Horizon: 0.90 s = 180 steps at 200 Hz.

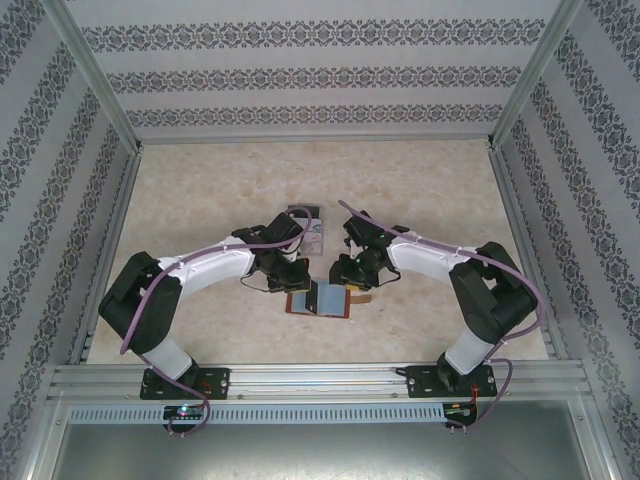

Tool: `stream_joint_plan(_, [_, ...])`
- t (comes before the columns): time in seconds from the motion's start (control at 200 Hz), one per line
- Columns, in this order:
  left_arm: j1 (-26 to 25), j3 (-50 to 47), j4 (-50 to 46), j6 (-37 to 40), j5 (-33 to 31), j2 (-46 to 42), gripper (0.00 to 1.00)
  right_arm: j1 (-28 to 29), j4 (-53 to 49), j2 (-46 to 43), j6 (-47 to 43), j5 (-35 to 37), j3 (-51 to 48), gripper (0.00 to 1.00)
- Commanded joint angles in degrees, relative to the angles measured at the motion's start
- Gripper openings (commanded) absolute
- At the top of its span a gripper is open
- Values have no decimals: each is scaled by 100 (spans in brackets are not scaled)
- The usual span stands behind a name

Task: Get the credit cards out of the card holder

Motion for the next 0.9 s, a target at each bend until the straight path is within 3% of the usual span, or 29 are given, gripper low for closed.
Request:
stream_joint_plan(0.0, [125, 336, -583, 768, -15, -150, 3, -64, -172, -269, -120, 106, 186, 46])
stream_joint_plan(0.16, [171, 817, -1118, 1854, 41, -119, 0, -176, -228, -340, -180, 62, 237, 46])
stream_joint_plan(0.595, [169, 2588, -3119, 5352, -722, 572, 0, -382, -436, -523, -345, 138, 347, 46])
stream_joint_plan(0.894, [159, 3334, -3586, 7516, -1225, 1004, 0, -540, -704, -793, -469, 318, 414, 46])
